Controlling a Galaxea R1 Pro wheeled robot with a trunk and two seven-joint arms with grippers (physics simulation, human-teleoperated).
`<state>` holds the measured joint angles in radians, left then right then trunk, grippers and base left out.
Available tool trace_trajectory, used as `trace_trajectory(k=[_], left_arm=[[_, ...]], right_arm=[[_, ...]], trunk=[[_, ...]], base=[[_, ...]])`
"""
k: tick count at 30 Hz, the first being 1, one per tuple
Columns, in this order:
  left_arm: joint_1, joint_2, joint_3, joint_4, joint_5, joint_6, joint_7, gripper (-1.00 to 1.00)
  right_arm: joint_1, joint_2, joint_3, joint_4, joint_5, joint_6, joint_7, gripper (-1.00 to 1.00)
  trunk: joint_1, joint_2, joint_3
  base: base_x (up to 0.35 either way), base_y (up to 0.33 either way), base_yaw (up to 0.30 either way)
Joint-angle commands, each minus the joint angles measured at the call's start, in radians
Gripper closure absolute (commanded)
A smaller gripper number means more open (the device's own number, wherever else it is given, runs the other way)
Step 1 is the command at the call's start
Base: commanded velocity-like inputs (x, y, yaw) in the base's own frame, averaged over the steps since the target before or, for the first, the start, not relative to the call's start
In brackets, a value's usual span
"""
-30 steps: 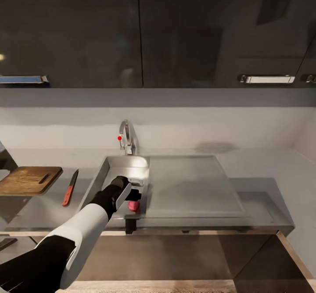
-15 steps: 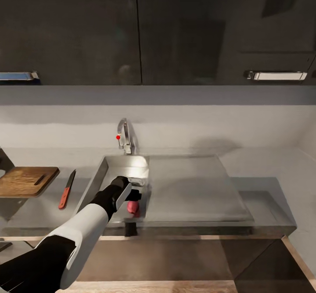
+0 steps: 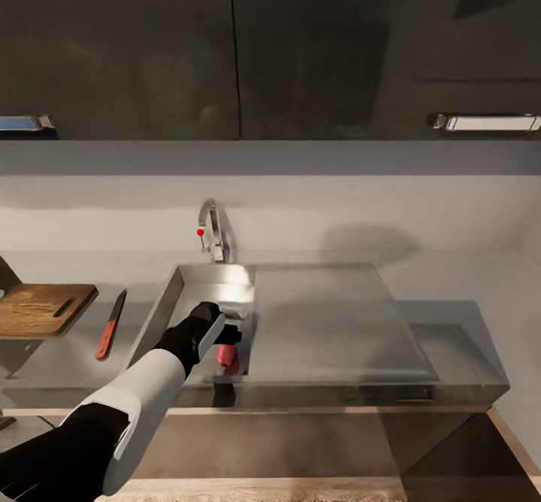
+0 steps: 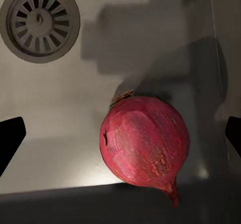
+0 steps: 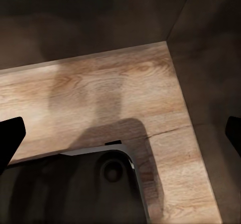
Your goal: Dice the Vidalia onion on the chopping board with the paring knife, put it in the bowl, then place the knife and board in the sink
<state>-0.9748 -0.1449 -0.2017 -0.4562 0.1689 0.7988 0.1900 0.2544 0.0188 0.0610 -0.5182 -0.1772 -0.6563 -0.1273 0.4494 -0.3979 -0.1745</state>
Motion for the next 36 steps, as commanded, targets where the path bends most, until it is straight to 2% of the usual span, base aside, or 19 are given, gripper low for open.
trace_trajectory(k=[1, 20, 36], left_arm=[[-0.001, 0.001, -0.007, 0.003, 0.011, 0.004, 0.008, -1.00], [-0.001, 0.001, -0.007, 0.023, 0.011, 0.003, 0.006, -1.00], [-0.001, -0.001, -0.007, 0.044, 0.010, 0.003, 0.005, -1.00]], right_arm=[[0.000, -0.001, 0.006, -0.002, -0.009, -0.002, -0.004, -1.00], [0.000, 0.000, 0.007, -0.002, -0.010, -0.002, -0.003, -1.00], [0.000, 0.000, 0.008, -0.002, -0.008, -0.003, -0.003, -1.00]], trunk=[[0.001, -0.002, -0.004], [0.001, -0.002, -0.033], [0.001, -0.002, -0.035]], base=[[0.000, 0.000, 0.000], [0.000, 0.000, 0.000], [0.000, -0.012, 0.000]])
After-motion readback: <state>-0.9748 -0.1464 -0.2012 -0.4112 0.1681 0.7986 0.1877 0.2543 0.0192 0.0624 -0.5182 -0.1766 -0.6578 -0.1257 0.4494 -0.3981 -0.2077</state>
